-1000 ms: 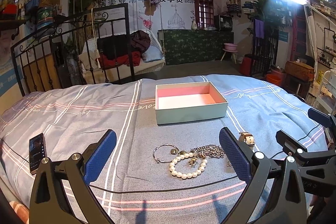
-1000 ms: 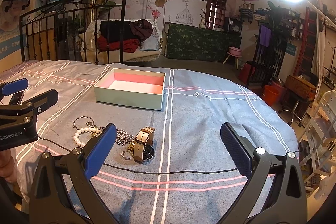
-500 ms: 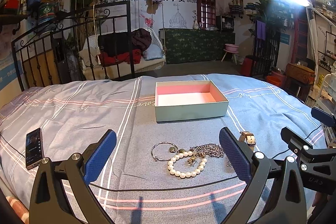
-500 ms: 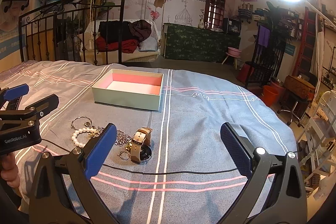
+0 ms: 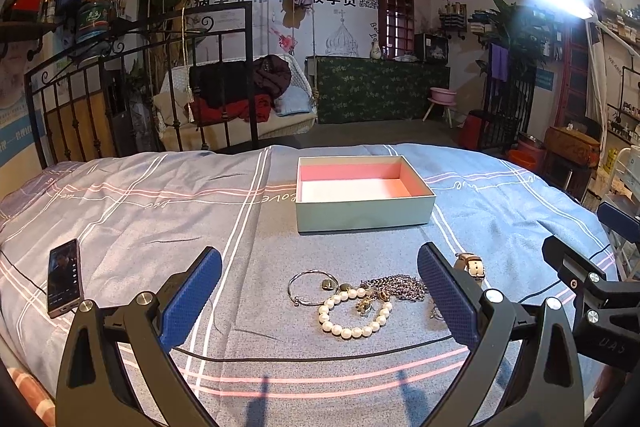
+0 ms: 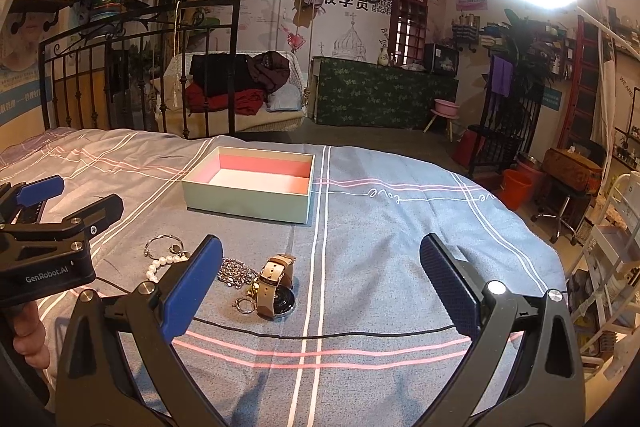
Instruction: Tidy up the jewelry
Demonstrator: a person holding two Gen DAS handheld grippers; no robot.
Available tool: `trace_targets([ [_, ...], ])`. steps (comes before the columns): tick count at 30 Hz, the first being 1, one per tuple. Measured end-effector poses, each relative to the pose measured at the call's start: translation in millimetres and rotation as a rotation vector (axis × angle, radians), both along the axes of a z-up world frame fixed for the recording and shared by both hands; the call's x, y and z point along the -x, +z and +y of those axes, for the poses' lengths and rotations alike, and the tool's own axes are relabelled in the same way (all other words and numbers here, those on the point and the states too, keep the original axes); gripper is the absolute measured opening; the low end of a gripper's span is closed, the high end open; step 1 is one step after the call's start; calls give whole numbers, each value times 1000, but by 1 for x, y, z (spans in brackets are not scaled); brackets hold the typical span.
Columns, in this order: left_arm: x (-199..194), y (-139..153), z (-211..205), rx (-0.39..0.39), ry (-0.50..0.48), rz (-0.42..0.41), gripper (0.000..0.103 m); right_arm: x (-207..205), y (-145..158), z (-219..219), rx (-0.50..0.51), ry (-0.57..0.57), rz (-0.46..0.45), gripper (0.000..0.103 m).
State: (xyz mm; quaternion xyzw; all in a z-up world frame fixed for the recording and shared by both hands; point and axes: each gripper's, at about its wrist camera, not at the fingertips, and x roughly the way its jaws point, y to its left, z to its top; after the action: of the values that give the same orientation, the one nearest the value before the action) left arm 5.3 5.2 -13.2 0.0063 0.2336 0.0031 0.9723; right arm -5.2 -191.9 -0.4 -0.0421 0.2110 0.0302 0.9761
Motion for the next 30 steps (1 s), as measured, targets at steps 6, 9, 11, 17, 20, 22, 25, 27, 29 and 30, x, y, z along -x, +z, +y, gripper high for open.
trace_targets([
  [6,1,-2,1,0,8,3,97,0,0,0,0,1,1,97],
  [9,1,-2,2,4,9,1,97,0,-1,0,2,2,2,97],
  [11,1,-2,1,4,8,4,97,-1,-2,1,3,4,9,97],
  [17,1,-2,2,8,9,8,97,0,-7,4,8,9,17,97],
  [20,1,-2,2,8,12,10,97,0,-8,4,10,12,21,97],
  [22,1,-3,2,8,12,14,97,0,-9,4,10,12,21,97],
  [25,1,-3,3,8,14,13,97,0,-8,5,9,12,20,97],
  [27,1,-4,3,11,14,16,97,0,-8,5,9,12,21,97],
  [29,0,-5,3,13,14,19,97,0,-9,5,9,12,21,97],
  [30,0,-5,3,10,15,20,97,-1,-9,5,9,13,23,97],
])
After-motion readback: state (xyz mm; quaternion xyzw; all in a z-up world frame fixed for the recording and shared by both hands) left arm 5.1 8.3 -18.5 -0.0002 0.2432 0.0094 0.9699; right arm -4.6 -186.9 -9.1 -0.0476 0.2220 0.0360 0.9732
